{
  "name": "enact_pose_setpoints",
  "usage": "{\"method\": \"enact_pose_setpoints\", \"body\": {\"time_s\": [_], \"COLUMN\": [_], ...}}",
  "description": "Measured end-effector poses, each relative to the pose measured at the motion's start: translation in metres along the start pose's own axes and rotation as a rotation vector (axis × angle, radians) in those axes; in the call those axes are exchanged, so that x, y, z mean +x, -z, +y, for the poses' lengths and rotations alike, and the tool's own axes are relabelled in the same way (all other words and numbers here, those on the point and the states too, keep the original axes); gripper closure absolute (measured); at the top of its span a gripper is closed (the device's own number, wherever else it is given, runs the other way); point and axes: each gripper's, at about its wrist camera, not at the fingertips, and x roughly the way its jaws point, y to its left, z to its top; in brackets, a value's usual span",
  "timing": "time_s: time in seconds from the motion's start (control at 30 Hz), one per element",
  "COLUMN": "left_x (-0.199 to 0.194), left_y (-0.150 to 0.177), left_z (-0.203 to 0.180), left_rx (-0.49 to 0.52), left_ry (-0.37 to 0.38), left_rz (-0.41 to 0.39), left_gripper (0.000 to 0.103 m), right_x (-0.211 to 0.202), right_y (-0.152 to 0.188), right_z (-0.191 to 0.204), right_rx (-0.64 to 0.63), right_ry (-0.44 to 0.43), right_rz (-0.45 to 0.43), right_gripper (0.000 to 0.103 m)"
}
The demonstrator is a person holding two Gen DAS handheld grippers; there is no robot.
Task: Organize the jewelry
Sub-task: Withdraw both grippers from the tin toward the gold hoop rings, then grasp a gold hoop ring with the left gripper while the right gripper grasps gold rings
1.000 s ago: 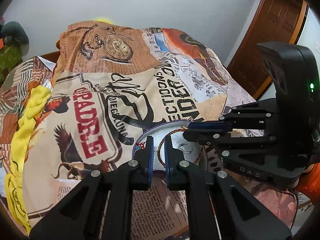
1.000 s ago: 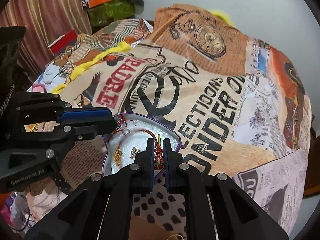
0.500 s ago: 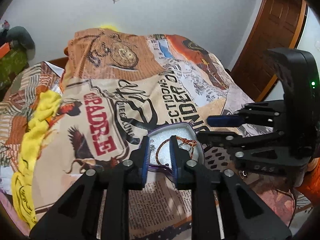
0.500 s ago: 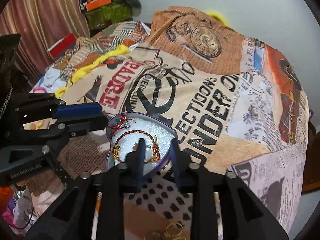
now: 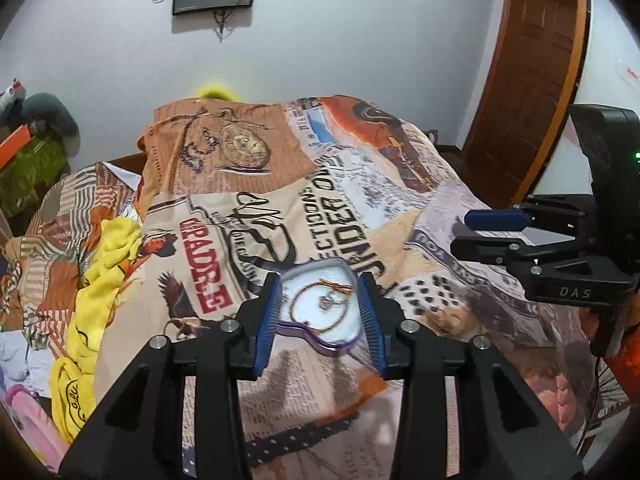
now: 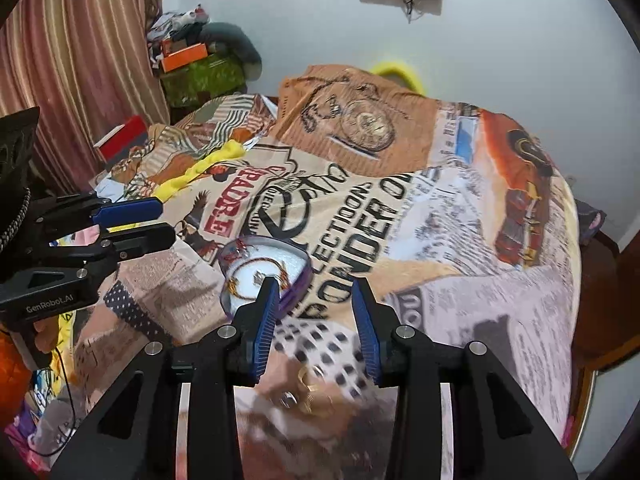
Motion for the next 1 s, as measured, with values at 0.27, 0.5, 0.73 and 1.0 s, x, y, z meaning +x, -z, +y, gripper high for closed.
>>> {"method": "enact_pose_setpoints", "body": {"time_s": [0.27,0.5,0.73,1.0], "left_x": [0.012,0.037,0.063,0.081], "left_y": [0.017,0.037,0.049,0.048], "left_z": [-0.039,-0.061,-0.085,-0.102], "left_rx": [0.048,0.044,0.111,0.189], "left_ry": [0.047,0.101,0.144,0.143], "left_rz": [0.073,0.162,0.232,0.216], "left_gripper": [0.06,0.06,0.06,0.07], "right_x": [-0.02,-0.021,-0.004,0.002], "right_y": [0.032,0.058,0.078,0.09], "right_z": [-0.021,-0.029,-0.029,-0.038], "right_rx": [0.032,0.038,0.043,0.075], "right_ry": [0.028,0.011,-0.022,-0.041], "right_rz": [0.003,0.043,0.098,0.115], "right_gripper": [0.06,0.06,0.06,0.06]}}
